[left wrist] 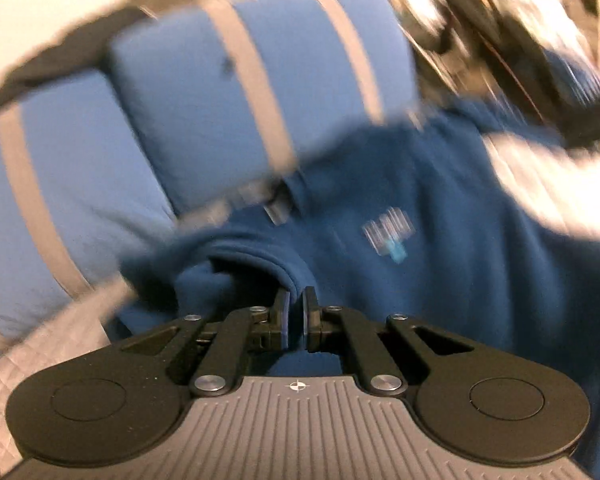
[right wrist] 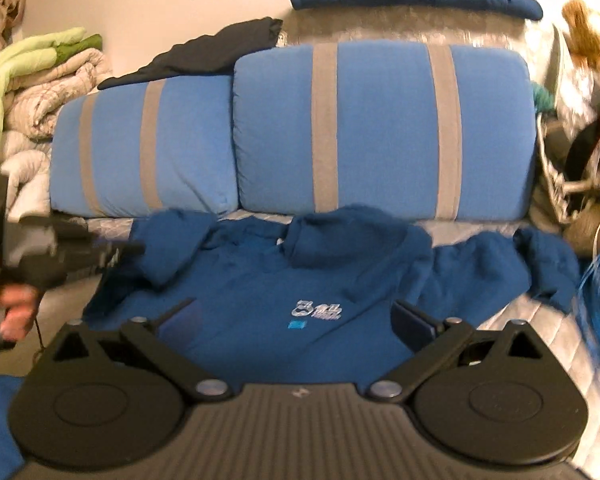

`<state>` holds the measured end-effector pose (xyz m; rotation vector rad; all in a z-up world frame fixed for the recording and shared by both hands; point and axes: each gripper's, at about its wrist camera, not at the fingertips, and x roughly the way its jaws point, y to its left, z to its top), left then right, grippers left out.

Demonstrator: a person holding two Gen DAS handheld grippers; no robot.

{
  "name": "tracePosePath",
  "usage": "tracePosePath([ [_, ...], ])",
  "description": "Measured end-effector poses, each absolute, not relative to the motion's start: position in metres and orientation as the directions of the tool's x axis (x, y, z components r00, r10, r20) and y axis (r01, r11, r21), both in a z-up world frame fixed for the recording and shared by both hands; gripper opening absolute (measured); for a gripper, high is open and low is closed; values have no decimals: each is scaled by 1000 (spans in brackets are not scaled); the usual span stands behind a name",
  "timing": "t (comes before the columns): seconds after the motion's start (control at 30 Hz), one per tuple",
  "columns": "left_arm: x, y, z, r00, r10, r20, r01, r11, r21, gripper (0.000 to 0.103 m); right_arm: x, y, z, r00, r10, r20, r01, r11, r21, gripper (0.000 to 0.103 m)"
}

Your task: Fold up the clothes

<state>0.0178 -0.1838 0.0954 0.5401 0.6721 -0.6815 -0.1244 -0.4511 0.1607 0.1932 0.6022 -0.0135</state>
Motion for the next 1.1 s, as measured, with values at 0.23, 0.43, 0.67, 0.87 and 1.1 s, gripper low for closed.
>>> tracePosePath([
  [0.23, 21, -147, 89, 485, -395, -780, 726, 679, 108, 20, -111, -429, 120, 822, 108, -559, 78, 951, 298, 103],
  [0.43, 67, -105, 124, 559, -521, -645, 544, 817, -189, 53, -112, -433, 107, 838, 107, -534, 105, 931, 350, 103],
  [0.67, 147, -84, 88, 535, -521, -665, 227, 847, -481, 52, -114, -445, 99, 837, 155, -525, 112, 891, 441, 103],
  [0.87, 173, -83, 59, 544, -478, -690, 125, 859, -497, 51, -115, -451, 96, 845, 184, -502, 104, 864, 492, 103],
  [1.1, 193, -113, 49, 554, -466, -690, 142, 869, -473, 51, -113, -455, 92, 842, 208, -498, 104, 843, 528, 103],
])
